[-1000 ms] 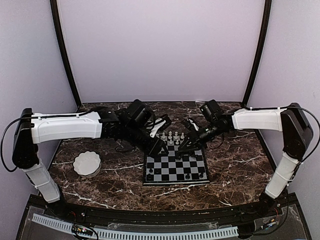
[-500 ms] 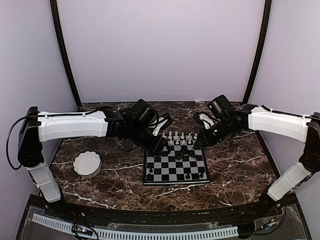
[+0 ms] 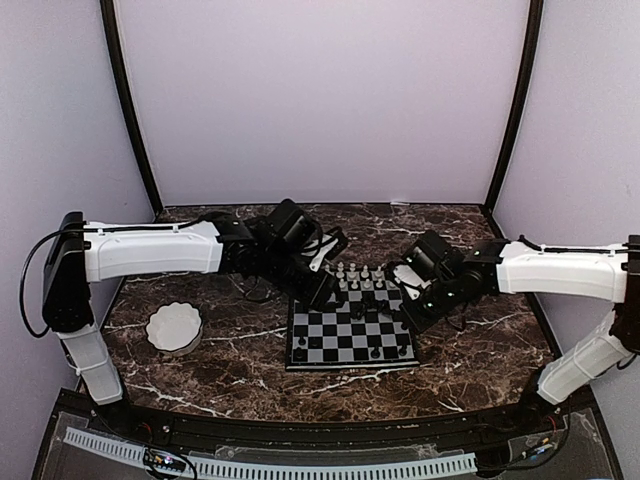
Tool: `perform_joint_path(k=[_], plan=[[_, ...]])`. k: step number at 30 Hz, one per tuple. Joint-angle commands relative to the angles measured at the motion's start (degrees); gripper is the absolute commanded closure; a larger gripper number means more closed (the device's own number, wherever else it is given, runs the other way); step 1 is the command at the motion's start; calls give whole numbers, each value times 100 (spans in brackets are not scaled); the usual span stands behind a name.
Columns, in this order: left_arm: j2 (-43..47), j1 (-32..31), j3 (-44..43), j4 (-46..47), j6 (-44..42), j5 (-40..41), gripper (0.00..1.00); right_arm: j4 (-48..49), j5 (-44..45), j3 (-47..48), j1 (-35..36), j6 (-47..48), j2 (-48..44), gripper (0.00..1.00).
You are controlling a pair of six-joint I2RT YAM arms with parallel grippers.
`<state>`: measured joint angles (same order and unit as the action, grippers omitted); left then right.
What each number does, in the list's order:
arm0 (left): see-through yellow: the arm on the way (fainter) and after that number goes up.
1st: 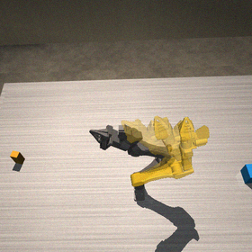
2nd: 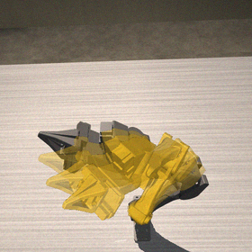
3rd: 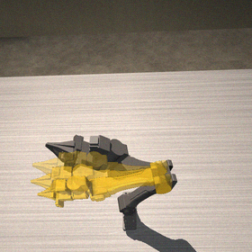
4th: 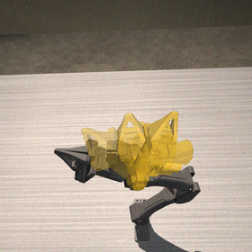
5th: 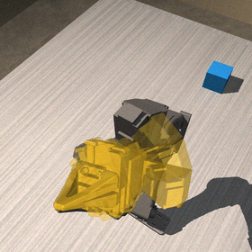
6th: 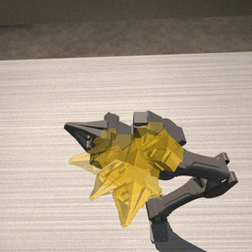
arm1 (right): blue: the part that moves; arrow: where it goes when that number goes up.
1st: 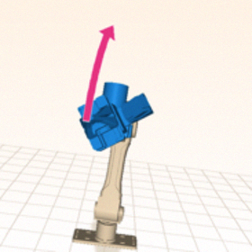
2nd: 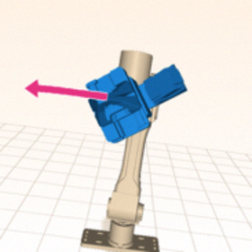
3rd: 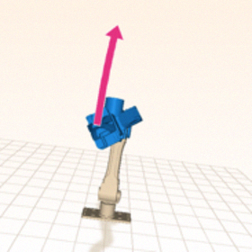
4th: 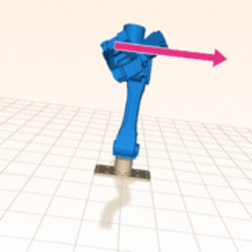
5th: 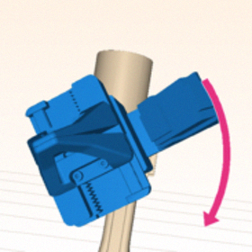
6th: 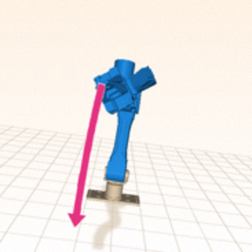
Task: Set up the chess pieces on the board
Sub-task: Place the pawn at a7.
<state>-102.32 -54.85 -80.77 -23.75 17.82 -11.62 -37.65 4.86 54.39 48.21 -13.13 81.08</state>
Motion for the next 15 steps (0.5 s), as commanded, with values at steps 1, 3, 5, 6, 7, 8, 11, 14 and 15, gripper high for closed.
perform_joint_path(k=[1,3,5,6,7,8,11,14,15], plan=[[35,17,-192,-120,88,-67,54,193,393,-132,90,5,-36,100],[37,18,-199,-121,108,-66,54,189,452,-158,109,-33,22,100],[31,16,-202,-121,127,-57,54,226,478,-202,132,-69,47,100],[36,18,-202,-121,136,-48,54,273,457,-246,142,-76,42,100],[36,18,-202,-121,139,-45,54,321,424,-295,145,-89,35,100],[32,18,-202,-117,148,-39,54,391,389,-341,145,-116,28,100],[36,18,-209,-134,151,-30,54,509,271,-405,161,-122,80,100],[31,18,-215,-159,151,-10,54,521,205,-394,167,-131,183,100],[30,18,-212,-162,151,-9,54,528,196,-407,171,-137,196,100]])
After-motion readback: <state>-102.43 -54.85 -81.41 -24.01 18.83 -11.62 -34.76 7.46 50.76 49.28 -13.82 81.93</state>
